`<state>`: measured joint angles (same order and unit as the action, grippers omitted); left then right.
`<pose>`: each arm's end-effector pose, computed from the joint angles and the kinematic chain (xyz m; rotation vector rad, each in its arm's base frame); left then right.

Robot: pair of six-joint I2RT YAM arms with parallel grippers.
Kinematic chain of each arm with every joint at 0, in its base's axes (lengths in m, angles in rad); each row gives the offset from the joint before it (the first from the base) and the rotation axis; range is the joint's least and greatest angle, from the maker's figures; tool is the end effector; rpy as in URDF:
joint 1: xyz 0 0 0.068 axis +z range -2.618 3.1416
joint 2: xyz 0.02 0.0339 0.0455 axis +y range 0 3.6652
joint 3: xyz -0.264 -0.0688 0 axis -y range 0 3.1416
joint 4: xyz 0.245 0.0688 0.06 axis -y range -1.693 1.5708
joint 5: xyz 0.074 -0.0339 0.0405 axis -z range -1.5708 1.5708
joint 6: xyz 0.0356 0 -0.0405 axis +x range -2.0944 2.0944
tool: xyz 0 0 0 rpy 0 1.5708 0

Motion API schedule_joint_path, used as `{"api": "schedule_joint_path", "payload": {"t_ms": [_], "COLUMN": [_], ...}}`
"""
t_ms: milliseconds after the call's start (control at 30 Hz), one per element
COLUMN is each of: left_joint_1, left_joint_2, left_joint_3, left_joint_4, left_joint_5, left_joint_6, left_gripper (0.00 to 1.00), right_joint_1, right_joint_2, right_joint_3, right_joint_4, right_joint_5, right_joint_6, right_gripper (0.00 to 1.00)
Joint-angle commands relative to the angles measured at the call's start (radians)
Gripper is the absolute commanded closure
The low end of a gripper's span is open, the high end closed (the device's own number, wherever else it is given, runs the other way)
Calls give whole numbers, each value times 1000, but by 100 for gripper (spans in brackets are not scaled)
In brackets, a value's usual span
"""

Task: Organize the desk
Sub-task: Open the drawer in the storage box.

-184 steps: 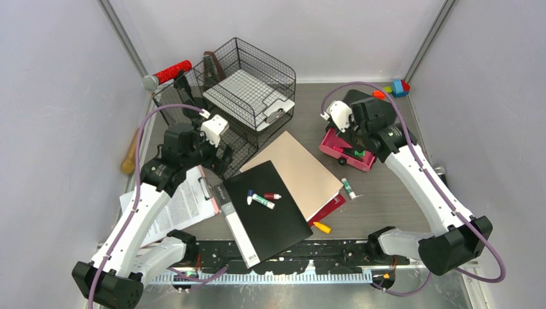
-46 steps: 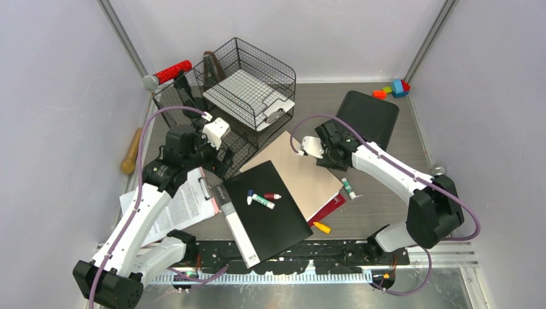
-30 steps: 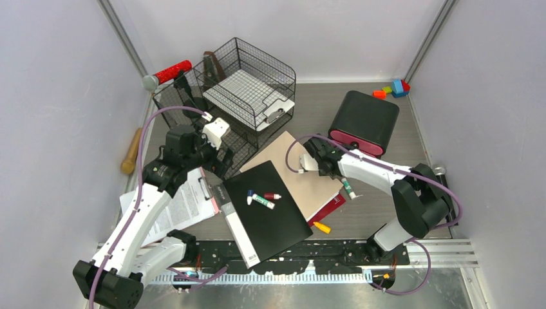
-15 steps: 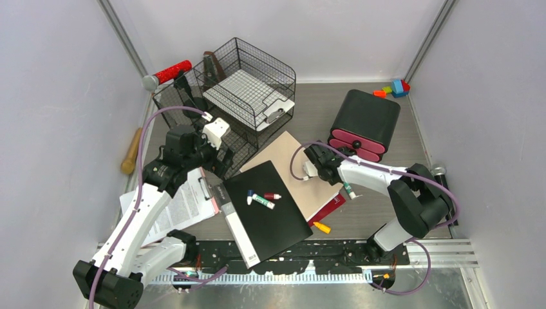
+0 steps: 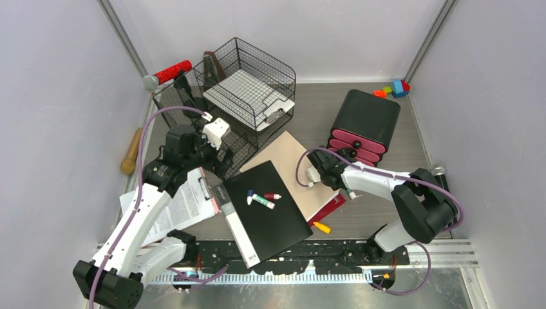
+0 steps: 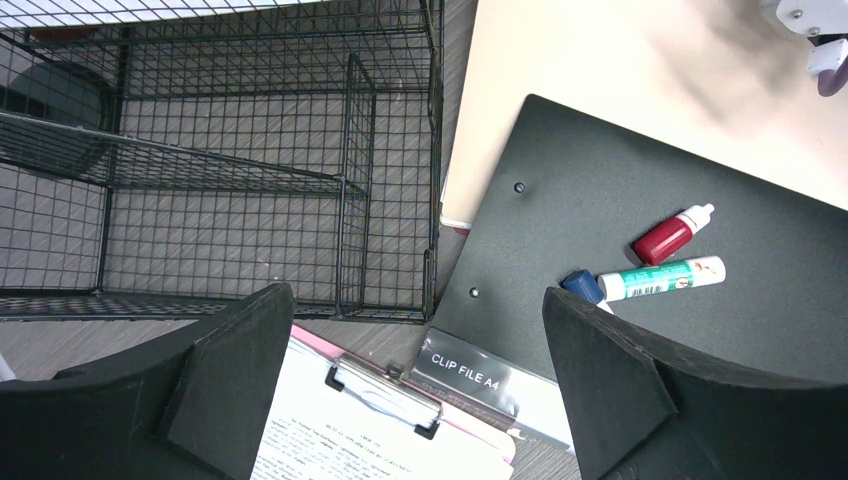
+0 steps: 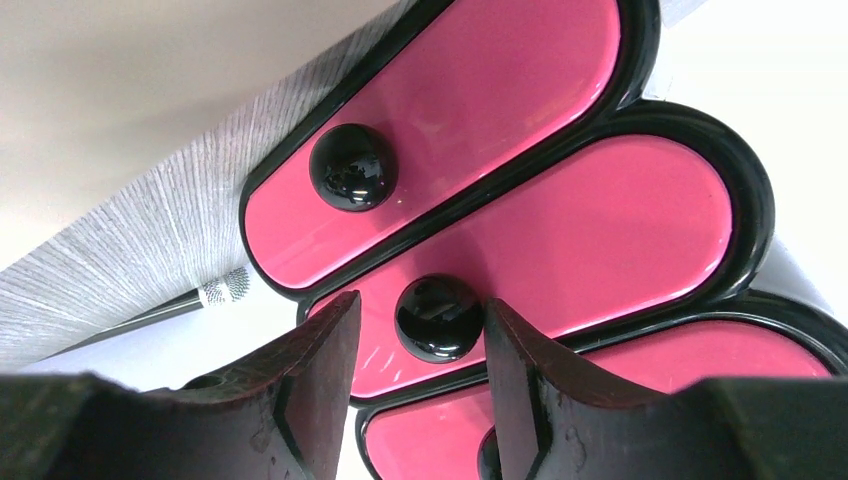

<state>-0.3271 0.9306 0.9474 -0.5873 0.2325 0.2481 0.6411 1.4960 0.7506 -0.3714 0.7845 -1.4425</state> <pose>0.1846 -0.0713 0.3307 0.7359 2.0078 -0.2951 0.2270 0.1380 0.1655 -2.2401 1.6136 -1.2945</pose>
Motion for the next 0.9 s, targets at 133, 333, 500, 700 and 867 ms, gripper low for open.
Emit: {"api": "schedule_joint_path", "payload": {"t_ms": [133, 333, 500, 700, 867], "left_joint_1": [0, 0, 0, 1, 0], "left_joint_2": [-15, -13, -13, -13, -14], "left_joint_3": [-4, -5, -5, -4, -2], "left_joint_4": [30, 31, 32, 31, 29], "left_joint_5": [17, 18, 18, 18, 19], "left_joint_6": [17, 16, 17, 17, 17], "left_gripper": [1, 1, 1, 1, 1], "right_joint_1": [-1, 0, 3, 6, 7], "right_joint_2": [-51, -66, -75, -77, -74], "right_joint_3": [-40, -42, -43, -42, -42], "right_joint_4": [67, 70, 73, 75, 74], "right_joint_5": [93, 106, 114, 119, 122], "right_joint_6": [-136, -157, -174, -181, -175], "right_gripper": [46, 43, 46, 53, 65]}}
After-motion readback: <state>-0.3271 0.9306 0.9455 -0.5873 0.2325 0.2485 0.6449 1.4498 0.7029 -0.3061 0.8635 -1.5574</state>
